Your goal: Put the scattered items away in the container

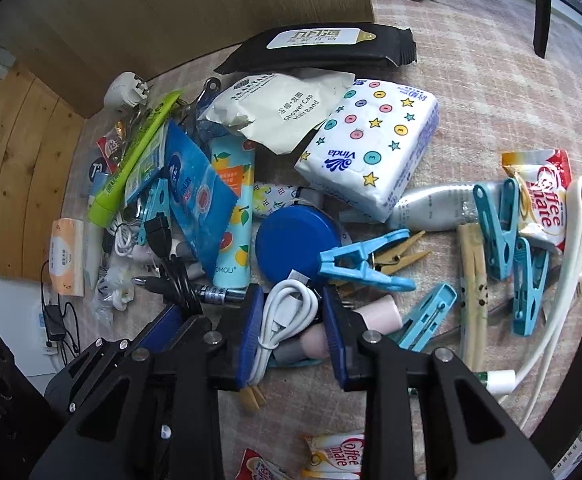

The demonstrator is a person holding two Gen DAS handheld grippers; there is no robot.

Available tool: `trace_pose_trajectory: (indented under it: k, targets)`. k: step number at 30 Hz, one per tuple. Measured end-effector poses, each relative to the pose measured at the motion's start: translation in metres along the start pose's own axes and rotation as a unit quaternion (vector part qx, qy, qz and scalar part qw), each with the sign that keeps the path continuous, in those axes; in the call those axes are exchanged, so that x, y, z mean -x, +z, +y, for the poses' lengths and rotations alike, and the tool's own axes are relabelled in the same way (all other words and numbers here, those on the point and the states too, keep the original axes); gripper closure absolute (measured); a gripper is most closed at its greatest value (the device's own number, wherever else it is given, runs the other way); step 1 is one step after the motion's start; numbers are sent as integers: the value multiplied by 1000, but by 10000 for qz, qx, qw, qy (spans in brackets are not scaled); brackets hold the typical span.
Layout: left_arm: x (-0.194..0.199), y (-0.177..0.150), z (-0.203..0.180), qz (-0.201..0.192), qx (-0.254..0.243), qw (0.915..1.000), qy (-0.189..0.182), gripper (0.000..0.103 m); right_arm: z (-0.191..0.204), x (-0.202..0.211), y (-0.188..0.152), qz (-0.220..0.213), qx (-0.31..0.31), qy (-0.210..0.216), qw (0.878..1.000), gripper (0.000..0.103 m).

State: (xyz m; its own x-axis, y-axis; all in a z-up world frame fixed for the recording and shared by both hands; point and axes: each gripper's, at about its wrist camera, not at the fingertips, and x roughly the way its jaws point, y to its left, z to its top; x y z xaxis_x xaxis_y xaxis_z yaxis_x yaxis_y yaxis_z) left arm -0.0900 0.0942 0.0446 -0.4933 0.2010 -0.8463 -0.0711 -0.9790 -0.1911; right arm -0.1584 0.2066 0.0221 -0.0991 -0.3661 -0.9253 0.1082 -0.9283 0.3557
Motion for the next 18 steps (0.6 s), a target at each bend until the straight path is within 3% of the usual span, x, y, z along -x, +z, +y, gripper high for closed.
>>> trace_pose_trajectory:
  k: [6, 18]
  targets:
    - [19, -1, 19, -147, 366, 9987, -330, 92, 0, 11, -10, -121, -27, 207, 9997, 75]
    - [56, -4, 48, -467, 745, 9957, -300, 94, 13, 32, -25, -368, 200, 410, 9983, 76]
